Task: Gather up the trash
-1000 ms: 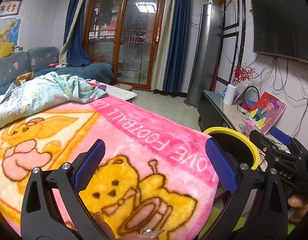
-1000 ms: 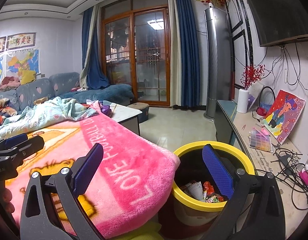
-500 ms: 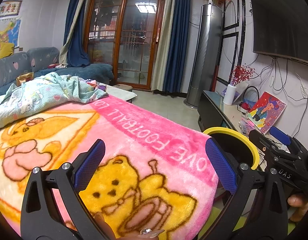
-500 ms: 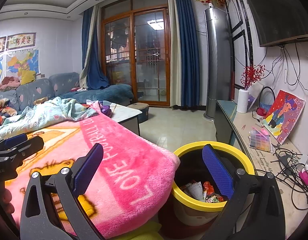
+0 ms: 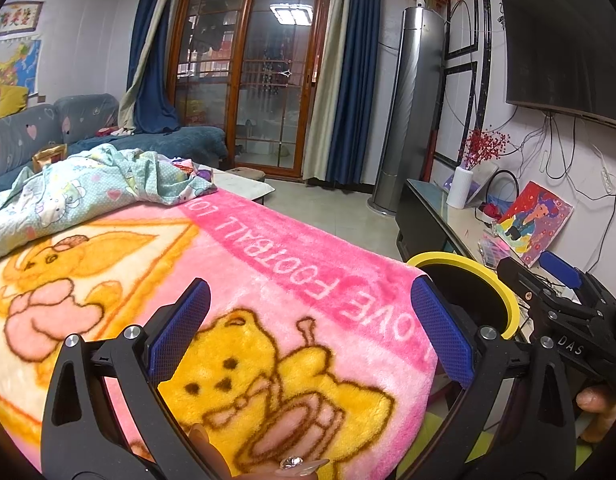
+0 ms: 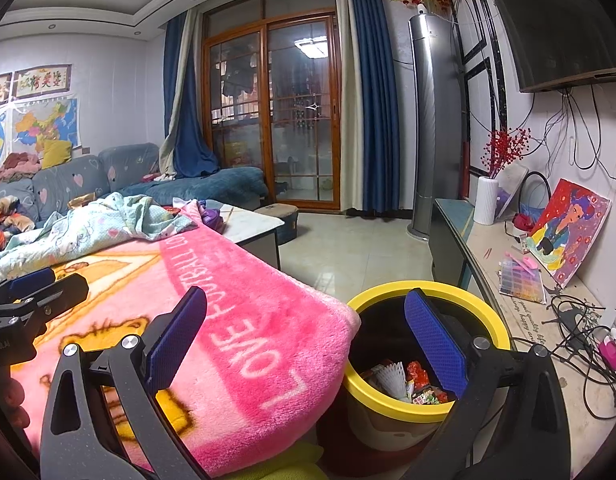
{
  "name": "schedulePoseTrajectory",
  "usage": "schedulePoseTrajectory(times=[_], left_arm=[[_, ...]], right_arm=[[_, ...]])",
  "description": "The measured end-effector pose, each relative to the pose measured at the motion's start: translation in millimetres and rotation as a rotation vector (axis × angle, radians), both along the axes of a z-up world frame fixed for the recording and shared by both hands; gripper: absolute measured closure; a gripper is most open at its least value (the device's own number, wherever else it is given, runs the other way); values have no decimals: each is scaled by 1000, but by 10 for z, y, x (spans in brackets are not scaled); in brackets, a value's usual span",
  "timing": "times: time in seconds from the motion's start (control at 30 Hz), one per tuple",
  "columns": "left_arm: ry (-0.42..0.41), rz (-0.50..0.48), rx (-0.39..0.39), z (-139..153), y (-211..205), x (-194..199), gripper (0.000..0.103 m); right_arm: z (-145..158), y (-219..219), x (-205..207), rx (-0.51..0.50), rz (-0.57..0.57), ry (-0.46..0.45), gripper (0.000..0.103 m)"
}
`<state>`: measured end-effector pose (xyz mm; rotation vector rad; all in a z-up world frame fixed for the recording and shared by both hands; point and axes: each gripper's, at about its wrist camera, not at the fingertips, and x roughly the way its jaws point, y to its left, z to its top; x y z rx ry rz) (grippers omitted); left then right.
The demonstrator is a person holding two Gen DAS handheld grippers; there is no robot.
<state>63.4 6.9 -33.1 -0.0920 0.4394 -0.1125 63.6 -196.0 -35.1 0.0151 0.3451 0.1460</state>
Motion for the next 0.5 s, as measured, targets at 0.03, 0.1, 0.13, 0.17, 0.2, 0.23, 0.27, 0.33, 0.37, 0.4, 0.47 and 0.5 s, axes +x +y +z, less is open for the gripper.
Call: schedulePoseTrajectory(times=[0.03,0.1,0.13,0.17,0.2,0.23,0.27,0.33,0.37,0.4,0.47,0.5], left_arm=[[0,0,0,2,6,-1,11],[1,2,2,0,-3,0,11],[1,1,1,1,1,0,11],[0,0,1,1,-3,0,11],[0,1,2,3,3,-1,11],[-1,0,1,3,2,-2,11],[0,-1,0,4,0,-1,11],[0,0,2,-5,-6,-4,11],[1,-2,1,-5,-2,-3,11],[1,-2,0,-5,-7,-5,11],[3,0,3,-7,-7,-6,11],[3,-1,3,-13,-13,-10,11]], right_arm=[[0,-4,4,-1,1,1,7],[-7,-2,6,-1,4,2,7],[-9,2,4,-2,4,2,7],[-11,1,6,-1,5,3,7],[-14,7,5,-1,5,4,7],[-12,2,6,-1,3,4,6],[-11,1,5,0,3,4,6],[-25,8,8,1,1,6,6],[-32,3,10,1,1,8,6],[-37,2,12,1,0,9,6],[-38,7,8,1,2,8,6],[-39,10,8,0,2,8,6]])
